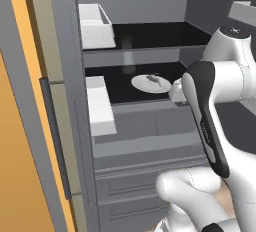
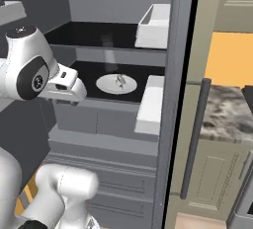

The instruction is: Retrieve the fish from the fridge and place it on the saucepan with marinade on the stove.

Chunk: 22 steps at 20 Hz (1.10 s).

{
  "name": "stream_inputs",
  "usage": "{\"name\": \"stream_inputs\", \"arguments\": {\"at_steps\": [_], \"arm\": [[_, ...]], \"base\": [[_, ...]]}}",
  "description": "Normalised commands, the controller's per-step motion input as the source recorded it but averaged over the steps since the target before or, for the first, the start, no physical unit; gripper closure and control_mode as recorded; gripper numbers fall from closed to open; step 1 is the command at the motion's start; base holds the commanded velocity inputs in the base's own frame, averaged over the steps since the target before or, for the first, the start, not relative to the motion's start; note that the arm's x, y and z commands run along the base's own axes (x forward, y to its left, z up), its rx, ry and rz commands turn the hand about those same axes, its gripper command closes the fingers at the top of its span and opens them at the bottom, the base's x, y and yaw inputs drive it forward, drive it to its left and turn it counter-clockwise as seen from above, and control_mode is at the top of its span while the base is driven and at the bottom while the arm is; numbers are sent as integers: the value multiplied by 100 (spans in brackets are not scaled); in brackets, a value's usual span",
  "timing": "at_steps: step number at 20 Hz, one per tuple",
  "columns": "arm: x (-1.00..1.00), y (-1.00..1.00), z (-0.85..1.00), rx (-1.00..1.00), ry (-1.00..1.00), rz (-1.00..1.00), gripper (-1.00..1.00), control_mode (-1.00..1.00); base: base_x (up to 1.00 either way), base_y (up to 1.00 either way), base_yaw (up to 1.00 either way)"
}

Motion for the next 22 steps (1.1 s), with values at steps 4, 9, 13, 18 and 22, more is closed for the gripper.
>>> {"name": "stream_inputs", "arguments": {"at_steps": [4,9,13,18,22], "arm": [[0,0,0,0,0,0,-100,100],[0,0,0,0,0,0,-100,100],[0,0,0,0,0,0,-100,100],[0,0,0,0,0,0,-100,100],[0,0,0,0,0,0,-100,100]], "base": [[54,-1,0],[41,-1,0],[45,0,0],[46,0,0],[41,0,0]]}}
